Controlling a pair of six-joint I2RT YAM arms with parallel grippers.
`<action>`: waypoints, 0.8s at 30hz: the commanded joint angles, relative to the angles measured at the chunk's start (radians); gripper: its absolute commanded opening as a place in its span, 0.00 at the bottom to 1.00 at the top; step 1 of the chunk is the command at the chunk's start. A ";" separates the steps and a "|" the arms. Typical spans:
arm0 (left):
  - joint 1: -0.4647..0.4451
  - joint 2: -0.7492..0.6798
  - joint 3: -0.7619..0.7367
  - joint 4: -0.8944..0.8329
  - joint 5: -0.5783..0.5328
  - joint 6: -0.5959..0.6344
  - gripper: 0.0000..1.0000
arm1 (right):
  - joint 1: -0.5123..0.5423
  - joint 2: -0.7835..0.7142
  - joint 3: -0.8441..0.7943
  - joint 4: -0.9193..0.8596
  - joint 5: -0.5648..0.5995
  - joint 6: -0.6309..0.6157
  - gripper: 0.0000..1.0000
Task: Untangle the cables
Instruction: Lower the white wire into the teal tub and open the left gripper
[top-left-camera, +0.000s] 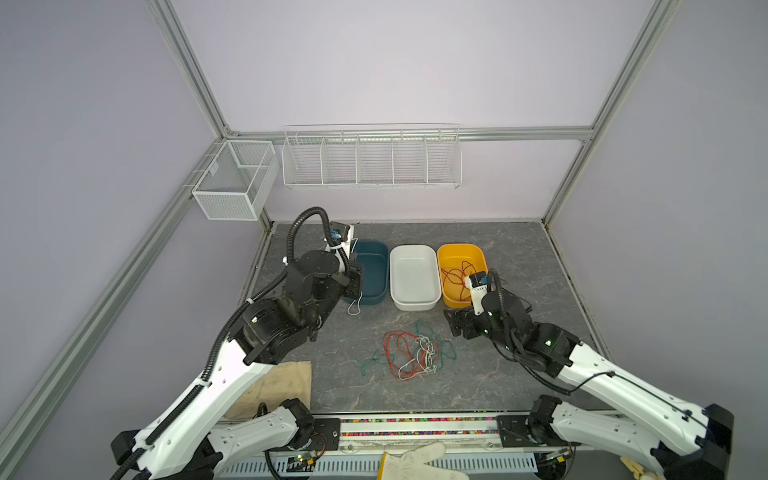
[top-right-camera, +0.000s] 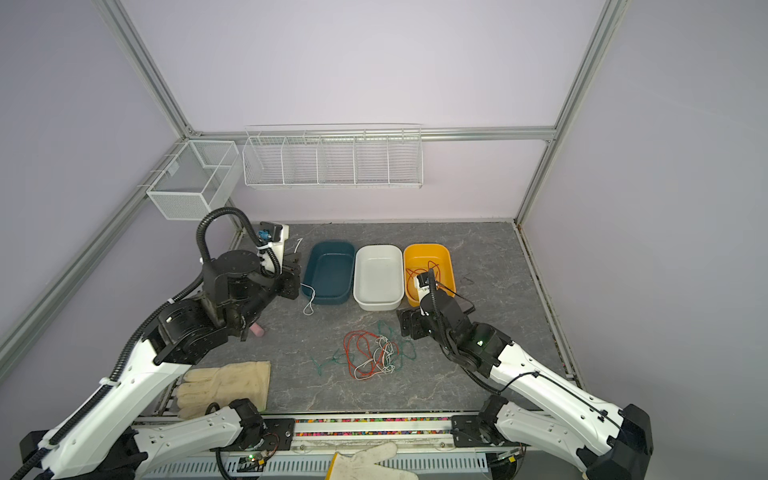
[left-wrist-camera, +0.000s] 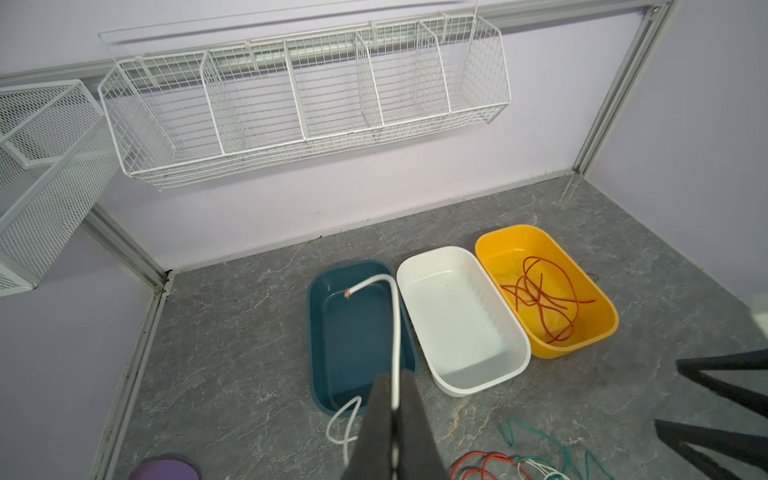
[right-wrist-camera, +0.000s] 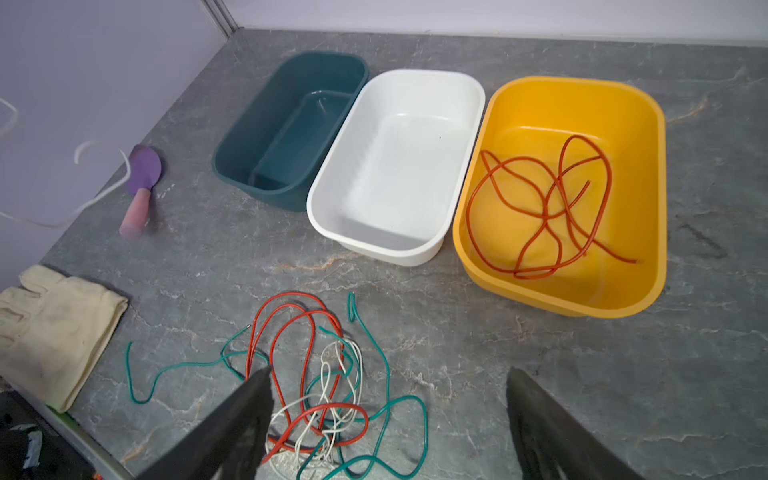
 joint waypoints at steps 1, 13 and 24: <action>0.063 0.035 -0.030 0.084 0.058 0.054 0.00 | -0.026 0.053 0.062 0.025 -0.015 -0.038 0.89; 0.198 0.200 -0.102 0.292 0.149 0.134 0.00 | -0.033 0.161 0.009 0.179 -0.444 -0.111 0.88; 0.231 0.347 -0.113 0.401 0.096 0.177 0.00 | 0.109 0.236 0.010 0.193 -0.441 -0.189 0.88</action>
